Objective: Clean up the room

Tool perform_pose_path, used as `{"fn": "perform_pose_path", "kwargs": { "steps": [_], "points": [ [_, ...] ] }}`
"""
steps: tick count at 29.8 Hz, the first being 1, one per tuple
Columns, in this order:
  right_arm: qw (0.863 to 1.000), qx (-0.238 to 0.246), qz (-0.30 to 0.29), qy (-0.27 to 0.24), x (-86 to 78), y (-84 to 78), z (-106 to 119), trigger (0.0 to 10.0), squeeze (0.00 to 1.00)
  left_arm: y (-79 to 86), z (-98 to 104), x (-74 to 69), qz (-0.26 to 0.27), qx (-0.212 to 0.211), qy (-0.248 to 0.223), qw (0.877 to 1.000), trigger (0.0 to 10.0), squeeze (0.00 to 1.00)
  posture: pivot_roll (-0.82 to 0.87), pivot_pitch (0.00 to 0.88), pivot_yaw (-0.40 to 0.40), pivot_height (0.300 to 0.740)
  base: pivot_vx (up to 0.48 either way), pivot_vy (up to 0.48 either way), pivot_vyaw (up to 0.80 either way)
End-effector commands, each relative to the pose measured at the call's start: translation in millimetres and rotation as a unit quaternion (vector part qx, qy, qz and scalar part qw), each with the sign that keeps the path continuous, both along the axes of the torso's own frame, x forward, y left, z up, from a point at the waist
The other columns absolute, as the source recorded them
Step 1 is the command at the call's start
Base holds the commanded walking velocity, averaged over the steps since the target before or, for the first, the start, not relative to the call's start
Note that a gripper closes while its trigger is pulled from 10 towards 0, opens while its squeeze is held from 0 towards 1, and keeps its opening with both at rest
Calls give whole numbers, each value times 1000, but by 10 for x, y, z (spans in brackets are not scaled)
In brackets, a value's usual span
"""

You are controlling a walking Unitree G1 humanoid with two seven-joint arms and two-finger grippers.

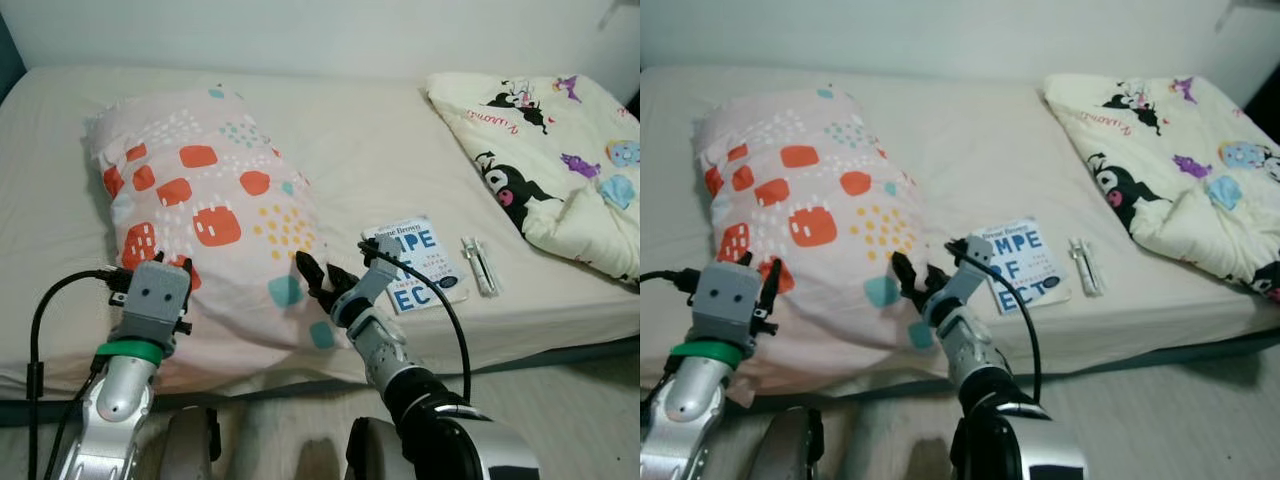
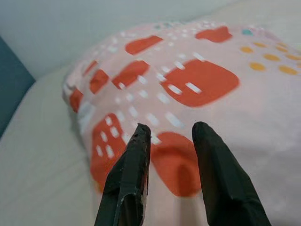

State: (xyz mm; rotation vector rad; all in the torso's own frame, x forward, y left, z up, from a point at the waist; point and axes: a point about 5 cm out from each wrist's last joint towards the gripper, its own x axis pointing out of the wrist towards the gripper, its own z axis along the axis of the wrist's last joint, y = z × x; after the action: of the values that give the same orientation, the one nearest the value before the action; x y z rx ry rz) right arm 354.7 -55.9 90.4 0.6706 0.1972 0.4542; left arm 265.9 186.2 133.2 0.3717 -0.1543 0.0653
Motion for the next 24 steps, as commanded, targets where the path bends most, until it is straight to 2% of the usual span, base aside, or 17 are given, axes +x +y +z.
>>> {"fn": "perform_pose_path", "kwargs": {
  "steps": [1,4,7,14,17,19,20,21,24],
  "points": [
    [999,14,38,15,-101,250,-56,10000,1000,-51,-25,-25,-8,3,4,1000,10000,0,191,54,-112,587,0,0,0],
    [998,-1,66,12,-159,351,-87,10000,1000,-113,-37,-14,-8,-3,4,1000,10000,0,186,54,-125,587,0,0,0],
    [997,6,76,11,-177,390,-86,10000,1000,-111,-46,-9,-1,-8,5,1000,10000,0,184,53,-133,587,0,0,0],
    [992,4,127,-8,-230,516,-61,10000,1000,46,-90,-8,38,-21,15,999,10000,0,194,44,-131,587,0,0,0],
    [989,-20,144,-9,-279,552,-111,10000,1000,188,-73,-23,61,-11,14,998,10000,0,208,50,-140,587,0,0,0],
    [989,-26,146,-8,-290,556,-127,10000,1000,220,-68,-30,67,-9,13,998,10000,0,208,50,-140,587,0,0,0],
    [988,-37,148,-8,-300,564,-140,10000,765,261,-70,-41,73,-6,14,997,10000,0,209,51,-137,587,0,0,0],
    [987,-47,151,-9,-309,574,-149,10000,0,294,-76,-55,77,-4,16,997,10000,0,209,51,-136,587,0,0,0],
    [986,-60,156,-9,-321,585,-165,10000,0,342,-89,-73,82,-3,20,996,10000,0,208,51,-134,587,0,0,0]
  ]
}}
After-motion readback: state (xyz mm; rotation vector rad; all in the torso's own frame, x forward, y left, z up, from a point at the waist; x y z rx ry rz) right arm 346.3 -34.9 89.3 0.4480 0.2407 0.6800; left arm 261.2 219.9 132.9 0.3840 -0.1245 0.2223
